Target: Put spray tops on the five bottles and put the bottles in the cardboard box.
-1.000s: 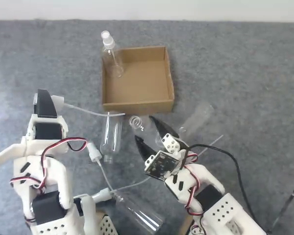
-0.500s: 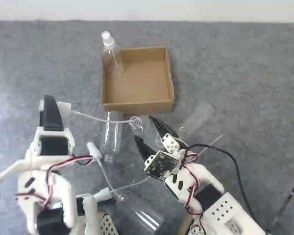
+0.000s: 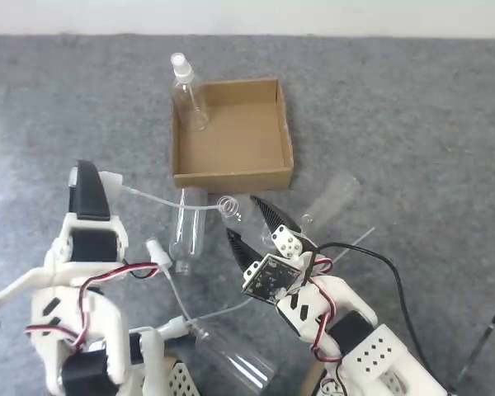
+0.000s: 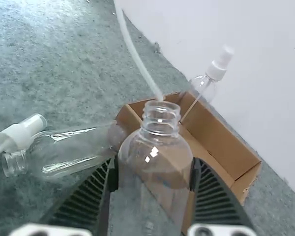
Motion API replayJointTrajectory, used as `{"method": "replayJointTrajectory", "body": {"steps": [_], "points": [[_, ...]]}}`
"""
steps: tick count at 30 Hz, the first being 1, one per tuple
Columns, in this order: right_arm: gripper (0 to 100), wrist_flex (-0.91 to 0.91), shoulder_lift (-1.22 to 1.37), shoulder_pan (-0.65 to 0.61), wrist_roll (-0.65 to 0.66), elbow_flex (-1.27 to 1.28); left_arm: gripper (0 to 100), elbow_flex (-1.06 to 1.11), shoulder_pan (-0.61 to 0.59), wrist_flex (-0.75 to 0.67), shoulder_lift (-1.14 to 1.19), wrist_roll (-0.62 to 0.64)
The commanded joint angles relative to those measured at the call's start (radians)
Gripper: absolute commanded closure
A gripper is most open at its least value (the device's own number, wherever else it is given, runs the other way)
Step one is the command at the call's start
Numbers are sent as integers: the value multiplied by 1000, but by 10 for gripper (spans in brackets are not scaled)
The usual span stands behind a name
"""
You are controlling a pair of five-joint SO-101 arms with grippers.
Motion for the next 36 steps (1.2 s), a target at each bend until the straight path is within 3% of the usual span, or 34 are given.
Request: {"method": "replayJointTrajectory", "body": {"steps": [1, 10, 16, 25, 36], "points": [[905, -18, -22, -7, 20, 25, 988, 30, 5, -61, 6, -17], [905, -18, -22, -8, 20, 25, 988, 74, 12, -130, 8, -49], [905, -16, -15, -27, 20, 25, 988, 84, 114, -129, 8, -91], [905, 25, -22, -64, 20, 25, 988, 99, 172, -129, 8, -97], [905, 25, -22, -58, 18, 25, 988, 163, 365, -129, 8, -256]]}}
